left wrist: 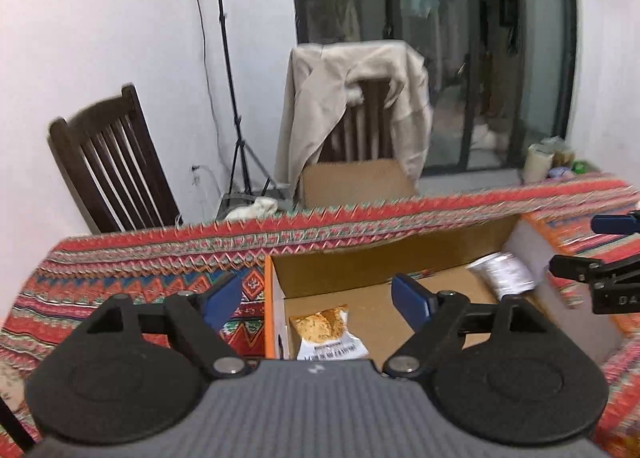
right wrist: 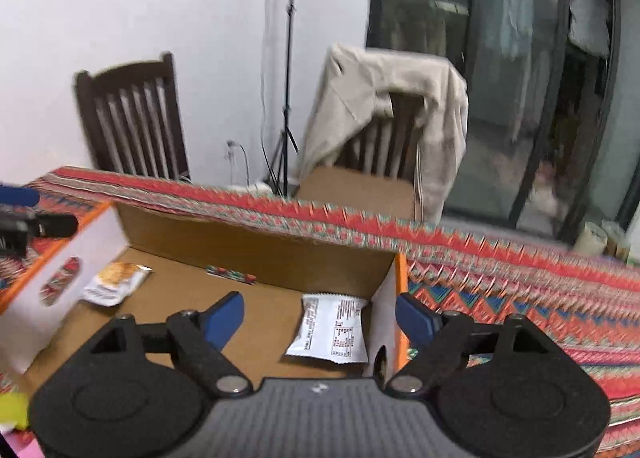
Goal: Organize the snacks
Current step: 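Carry the cracker packet into the box with the left gripper while the right gripper carries a white packet there, then open both grippers over the box and pull back to the pile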
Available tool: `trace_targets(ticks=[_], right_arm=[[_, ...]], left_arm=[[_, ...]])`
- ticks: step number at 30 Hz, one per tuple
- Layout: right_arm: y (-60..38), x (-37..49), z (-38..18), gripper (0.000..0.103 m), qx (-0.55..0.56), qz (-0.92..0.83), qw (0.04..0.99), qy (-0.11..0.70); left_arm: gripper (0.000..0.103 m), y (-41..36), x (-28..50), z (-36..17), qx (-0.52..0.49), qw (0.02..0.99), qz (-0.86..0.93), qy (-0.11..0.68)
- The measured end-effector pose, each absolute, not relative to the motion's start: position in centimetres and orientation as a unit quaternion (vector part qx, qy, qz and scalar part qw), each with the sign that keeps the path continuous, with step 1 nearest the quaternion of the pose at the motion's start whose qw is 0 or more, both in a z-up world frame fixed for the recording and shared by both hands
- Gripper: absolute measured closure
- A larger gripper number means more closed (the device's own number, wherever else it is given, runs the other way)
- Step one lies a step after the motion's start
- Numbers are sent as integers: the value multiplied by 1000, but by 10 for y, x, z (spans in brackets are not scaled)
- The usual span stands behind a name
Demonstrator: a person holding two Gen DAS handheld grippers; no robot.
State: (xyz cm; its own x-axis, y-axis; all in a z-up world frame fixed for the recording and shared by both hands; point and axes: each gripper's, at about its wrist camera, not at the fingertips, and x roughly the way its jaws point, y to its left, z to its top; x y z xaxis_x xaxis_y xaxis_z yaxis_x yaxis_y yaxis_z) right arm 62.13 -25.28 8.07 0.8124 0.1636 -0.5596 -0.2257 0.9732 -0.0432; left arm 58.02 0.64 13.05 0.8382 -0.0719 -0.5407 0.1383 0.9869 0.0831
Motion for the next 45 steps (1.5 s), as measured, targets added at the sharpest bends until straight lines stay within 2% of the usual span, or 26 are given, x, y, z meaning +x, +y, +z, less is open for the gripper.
trace_targets(ticks=[2, 5, 7, 10, 12, 17, 25, 34, 45], right_arm=[[-256, 596, 99, 14, -64, 105, 956, 265], [-264, 546, 129, 7, -62, 109, 966, 225], [-272, 509, 146, 6, -52, 114, 971, 204], [-281, 446, 163, 4, -43, 126, 976, 174], [-286, 398, 168, 0, -42, 131, 980, 147], [-294, 293, 162, 0, -35, 155, 981, 110], [-287, 192, 118, 0, -26, 131, 986, 103], [-268, 154, 48, 0, -13, 145, 973, 179], [-262, 177, 42, 0, -1, 133, 973, 190]], left_arm=[[13, 14, 542, 151, 46, 963, -63, 259], [12, 24, 484, 170, 28, 970, -72, 230], [10, 30, 442, 178, 15, 974, -77, 214], [2, 43, 381, 182, -10, 979, -77, 186], [2, 49, 340, 178, -22, 983, -67, 172], [1, 58, 252, 161, -44, 987, -37, 152], [0, 58, 157, 115, -55, 985, -5, 165], [0, 48, 130, 68, -34, 977, -8, 208], [0, 52, 166, 56, -44, 973, -9, 226]])
